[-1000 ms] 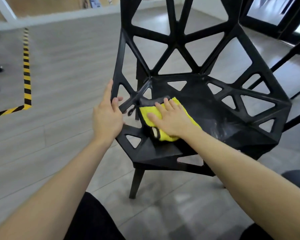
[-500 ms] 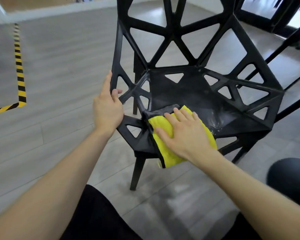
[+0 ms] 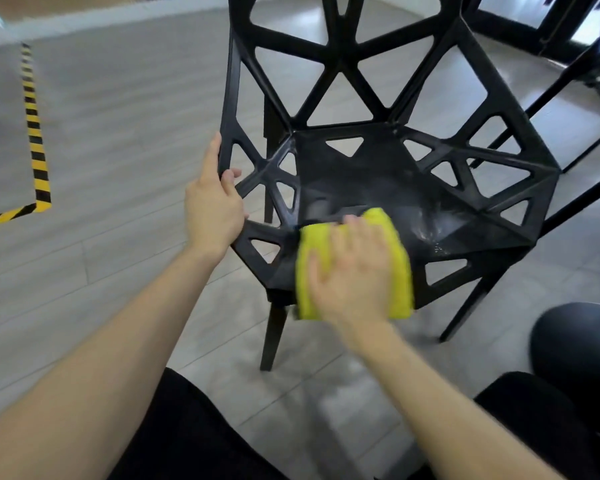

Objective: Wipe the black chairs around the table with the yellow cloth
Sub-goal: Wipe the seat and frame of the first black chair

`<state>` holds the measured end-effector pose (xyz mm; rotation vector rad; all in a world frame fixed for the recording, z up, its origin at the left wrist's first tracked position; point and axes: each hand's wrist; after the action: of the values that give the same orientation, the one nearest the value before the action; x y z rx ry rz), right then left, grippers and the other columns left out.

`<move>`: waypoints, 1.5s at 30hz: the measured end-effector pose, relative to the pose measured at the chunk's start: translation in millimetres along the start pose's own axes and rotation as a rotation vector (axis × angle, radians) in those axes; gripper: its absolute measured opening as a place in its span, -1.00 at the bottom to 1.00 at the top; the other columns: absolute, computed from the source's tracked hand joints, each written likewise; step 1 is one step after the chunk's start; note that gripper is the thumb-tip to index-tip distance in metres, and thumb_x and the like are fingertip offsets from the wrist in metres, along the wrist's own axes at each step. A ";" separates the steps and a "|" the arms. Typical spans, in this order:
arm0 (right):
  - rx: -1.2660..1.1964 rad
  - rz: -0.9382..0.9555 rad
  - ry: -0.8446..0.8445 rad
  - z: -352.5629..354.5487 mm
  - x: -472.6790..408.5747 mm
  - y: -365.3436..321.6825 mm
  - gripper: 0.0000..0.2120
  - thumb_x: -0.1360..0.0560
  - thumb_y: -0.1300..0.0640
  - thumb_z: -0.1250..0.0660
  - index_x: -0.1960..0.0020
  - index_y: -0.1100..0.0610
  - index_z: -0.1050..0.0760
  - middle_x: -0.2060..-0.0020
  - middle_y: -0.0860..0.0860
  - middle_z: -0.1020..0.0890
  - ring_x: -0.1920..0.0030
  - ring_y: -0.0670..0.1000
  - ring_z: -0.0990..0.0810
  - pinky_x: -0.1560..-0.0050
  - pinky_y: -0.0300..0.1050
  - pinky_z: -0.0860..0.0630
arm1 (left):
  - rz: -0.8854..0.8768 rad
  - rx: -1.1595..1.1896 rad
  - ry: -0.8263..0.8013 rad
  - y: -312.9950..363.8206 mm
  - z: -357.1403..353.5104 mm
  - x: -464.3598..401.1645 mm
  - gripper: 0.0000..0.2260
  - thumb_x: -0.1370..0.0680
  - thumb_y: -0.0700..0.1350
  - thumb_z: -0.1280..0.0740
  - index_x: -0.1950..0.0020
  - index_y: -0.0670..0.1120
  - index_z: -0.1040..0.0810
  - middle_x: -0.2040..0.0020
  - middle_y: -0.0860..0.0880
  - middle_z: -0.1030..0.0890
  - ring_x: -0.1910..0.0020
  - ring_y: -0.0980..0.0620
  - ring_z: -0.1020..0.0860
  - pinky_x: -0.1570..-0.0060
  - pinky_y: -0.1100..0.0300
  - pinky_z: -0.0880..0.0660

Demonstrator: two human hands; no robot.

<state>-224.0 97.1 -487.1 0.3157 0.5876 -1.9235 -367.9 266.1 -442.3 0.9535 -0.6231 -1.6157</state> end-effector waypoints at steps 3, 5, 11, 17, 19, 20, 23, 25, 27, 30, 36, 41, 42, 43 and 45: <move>-0.104 0.148 -0.111 -9.6 10.8 -75.2 -0.40 -0.69 -0.13 -0.13 -0.58 0.23 -0.41 -0.53 0.32 -0.43 -0.57 0.31 -0.37 -0.59 0.28 -0.19 | -0.072 -0.121 0.021 -4.6 -0.5 -3.7 -0.47 -0.76 -0.09 -0.16 -0.73 0.18 -0.18 -0.16 0.07 -0.75 -0.10 -0.14 -0.69 -0.18 -0.05 -0.61; -0.149 0.279 -0.126 1.0 5.2 -47.0 -0.41 -0.68 -0.17 -0.18 -0.56 0.17 -0.45 -0.53 0.26 -0.47 -0.56 0.26 -0.40 -0.59 0.23 -0.23 | -0.078 -0.165 0.029 -6.9 0.3 -4.1 -0.46 -0.74 -0.06 -0.17 -0.72 0.21 -0.17 -0.17 0.03 -0.74 -0.15 -0.18 -0.66 -0.22 -0.11 -0.59; 0.031 -0.073 0.009 53.4 -44.7 169.6 -0.48 -0.60 -0.21 -0.22 -0.33 0.09 -0.67 -0.38 0.11 -0.64 -0.49 0.12 -0.51 -0.59 0.10 -0.28 | -0.388 -0.592 0.180 -1.3 0.1 4.0 -0.58 -0.68 -0.16 -0.25 -0.56 -0.04 -0.40 -0.41 -0.16 -0.47 -0.37 -0.26 -0.46 -0.32 -0.25 -0.46; -0.115 0.090 0.056 22.2 4.3 17.4 -0.59 -0.55 -0.04 -0.36 -0.28 0.17 -0.65 -0.35 0.24 -0.63 -0.41 0.27 -0.54 -0.55 0.22 -0.32 | -0.425 -0.440 -0.159 16.4 -41.6 61.9 -0.69 -0.70 -0.07 -0.14 -0.22 -0.08 -0.66 -0.23 -0.09 -0.65 -0.30 -0.19 -0.58 -0.31 -0.13 -0.51; -0.197 0.242 -0.058 15.6 12.3 -6.1 -0.52 -0.57 -0.07 -0.33 -0.36 0.19 -0.62 -0.42 0.24 -0.58 -0.48 0.25 -0.49 -0.57 0.21 -0.27 | -0.324 -0.441 -0.194 20.6 -45.3 63.6 -0.68 -0.73 -0.01 -0.11 -0.23 0.00 -0.65 -0.18 -0.04 -0.70 -0.23 -0.15 -0.62 -0.17 -0.11 -0.54; -0.216 0.304 -0.067 16.1 9.0 9.7 -0.52 -0.58 -0.09 -0.33 -0.38 0.18 -0.61 -0.42 0.22 -0.58 -0.48 0.24 -0.49 -0.56 0.20 -0.29 | -0.344 -0.489 -0.182 21.1 -44.2 64.7 -0.68 -0.75 0.03 -0.11 -0.21 0.01 -0.66 -0.15 -0.04 -0.71 -0.20 -0.14 -0.63 -0.12 -0.10 -0.53; -0.170 0.266 0.029 31.5 -7.6 106.5 -0.54 -0.59 -0.13 -0.37 -0.37 0.10 -0.65 -0.39 0.11 -0.62 -0.45 0.16 -0.55 -0.52 0.18 -0.36 | -0.509 -0.605 -0.198 21.9 -43.7 70.0 -0.60 -0.76 0.09 -0.07 -0.11 -0.03 -0.66 -0.14 -0.01 -0.73 -0.21 -0.12 -0.61 -0.23 -0.05 -0.43; -0.093 0.068 0.117 47.1 -27.2 178.3 -0.60 -0.58 -0.10 -0.39 -0.30 0.10 -0.69 -0.37 0.08 -0.65 -0.46 0.12 -0.55 -0.51 0.19 -0.39 | -0.528 -0.636 -0.216 18.7 -44.9 69.6 -0.61 -0.77 0.09 -0.07 -0.16 -0.02 -0.67 -0.22 0.01 -0.72 -0.26 -0.10 -0.60 -0.33 -0.04 -0.41; -0.038 -0.101 0.163 56.0 -36.5 208.0 -0.62 -0.56 -0.06 -0.39 -0.25 0.14 -0.71 -0.37 0.07 -0.65 -0.50 0.11 -0.51 -0.56 0.21 -0.32 | -0.535 -0.663 -0.222 15.8 -48.5 68.0 -0.61 -0.76 0.09 -0.07 -0.25 -0.01 -0.66 -0.30 0.02 -0.70 -0.33 -0.08 -0.58 -0.41 -0.05 -0.39; -0.091 -0.195 0.227 37.0 -12.2 129.3 -0.58 -0.57 -0.06 -0.37 -0.31 0.17 -0.66 -0.39 0.12 -0.64 -0.48 0.18 -0.52 -0.57 0.23 -0.30 | -0.574 -0.705 -0.245 9.1 -51.0 66.6 -0.59 -0.75 0.06 -0.07 -0.39 -0.01 -0.63 -0.41 -0.02 -0.65 -0.41 -0.09 -0.55 -0.50 -0.06 -0.36; -0.202 0.379 -0.044 22.3 14.8 53.4 -0.52 -0.64 -0.05 -0.31 -0.48 0.17 -0.54 -0.51 0.18 -0.50 -0.55 0.21 -0.42 -0.61 0.18 -0.23 | -0.566 -0.734 -0.298 11.0 -44.0 63.3 -0.54 -0.63 0.03 -0.17 -0.44 -0.08 -0.63 -0.45 -0.10 -0.63 -0.45 -0.16 -0.54 -0.51 -0.09 -0.37; -0.045 0.064 0.067 62.3 -39.5 237.4 -0.59 -0.64 -0.05 -0.31 -0.39 0.14 -0.63 -0.48 0.06 -0.56 -0.57 0.12 -0.43 -0.63 0.23 -0.21 | -0.556 -0.749 -0.283 13.2 -49.5 68.8 -0.52 -0.70 0.08 -0.07 -0.46 -0.04 -0.62 -0.50 -0.02 -0.60 -0.53 -0.08 -0.49 -0.62 -0.08 -0.28; -0.011 -0.013 0.067 64.1 -44.6 246.0 -0.59 -0.64 -0.04 -0.31 -0.38 0.16 -0.64 -0.50 0.06 -0.54 -0.60 0.11 -0.38 -0.66 0.25 -0.13 | -0.547 -0.739 -0.278 14.7 -50.7 69.6 -0.52 -0.69 0.08 -0.07 -0.45 -0.04 -0.62 -0.49 -0.02 -0.60 -0.53 -0.08 -0.49 -0.62 -0.08 -0.28; 0.005 -0.078 0.068 59.1 -44.9 237.4 -0.59 -0.63 -0.03 -0.31 -0.36 0.17 -0.64 -0.50 0.07 -0.54 -0.61 0.12 -0.37 -0.66 0.27 -0.09 | -0.536 -0.728 -0.276 15.6 -52.3 70.1 -0.52 -0.69 0.07 -0.07 -0.45 -0.04 -0.63 -0.49 -0.02 -0.61 -0.53 -0.09 -0.50 -0.62 -0.09 -0.28; -0.028 -0.119 0.082 48.1 -29.2 175.0 -0.58 -0.62 -0.04 -0.32 -0.36 0.18 -0.64 -0.47 0.11 -0.57 -0.56 0.16 -0.44 -0.65 0.26 -0.14 | -0.530 -0.724 -0.268 17.6 -53.9 72.1 -0.52 -0.68 0.07 -0.08 -0.45 -0.03 -0.63 -0.49 -0.03 -0.61 -0.52 -0.10 -0.50 -0.62 -0.09 -0.29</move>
<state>-50.5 36.8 -477.6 0.3501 0.7009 -2.0216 -318.3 196.8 -476.0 0.3668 0.0877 -2.2365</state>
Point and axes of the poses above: each hand's wrist, its own x-axis away from the middle knuckle, its own z-axis out of the back of the hand, y = z × x
